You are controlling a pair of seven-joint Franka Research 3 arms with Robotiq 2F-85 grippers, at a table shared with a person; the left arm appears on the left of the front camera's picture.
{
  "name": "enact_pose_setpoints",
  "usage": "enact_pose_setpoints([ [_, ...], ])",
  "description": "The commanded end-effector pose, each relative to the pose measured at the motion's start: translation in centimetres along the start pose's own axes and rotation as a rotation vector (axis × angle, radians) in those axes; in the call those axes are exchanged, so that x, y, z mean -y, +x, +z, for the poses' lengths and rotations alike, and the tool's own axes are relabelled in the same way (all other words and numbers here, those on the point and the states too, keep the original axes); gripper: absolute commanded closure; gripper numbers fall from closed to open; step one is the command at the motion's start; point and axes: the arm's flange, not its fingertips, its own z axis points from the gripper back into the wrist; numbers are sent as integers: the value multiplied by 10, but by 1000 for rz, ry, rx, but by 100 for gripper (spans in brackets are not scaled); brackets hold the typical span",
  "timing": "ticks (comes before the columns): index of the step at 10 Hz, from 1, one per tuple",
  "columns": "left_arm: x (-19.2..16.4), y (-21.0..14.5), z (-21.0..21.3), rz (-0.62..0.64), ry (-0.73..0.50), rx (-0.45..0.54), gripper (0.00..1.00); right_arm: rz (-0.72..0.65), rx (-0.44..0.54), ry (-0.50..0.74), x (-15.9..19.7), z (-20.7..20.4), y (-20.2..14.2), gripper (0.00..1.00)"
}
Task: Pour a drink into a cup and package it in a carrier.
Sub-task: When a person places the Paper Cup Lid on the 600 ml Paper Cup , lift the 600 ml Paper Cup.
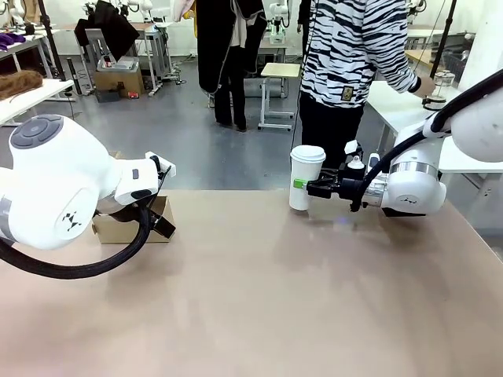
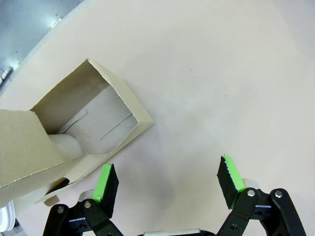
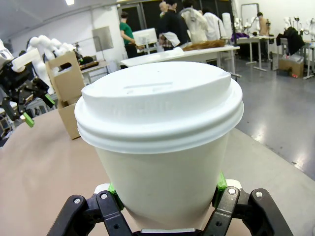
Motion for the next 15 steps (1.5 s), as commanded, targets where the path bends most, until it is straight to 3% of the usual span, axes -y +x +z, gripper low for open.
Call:
enact_pose_setpoints([
  [1, 0, 0, 0, 1, -2, 2, 0, -3, 5, 2, -2, -2, 4, 24],
  [15, 0, 0, 0, 1, -2, 2, 0, -3, 5, 2, -2, -2, 4, 24],
])
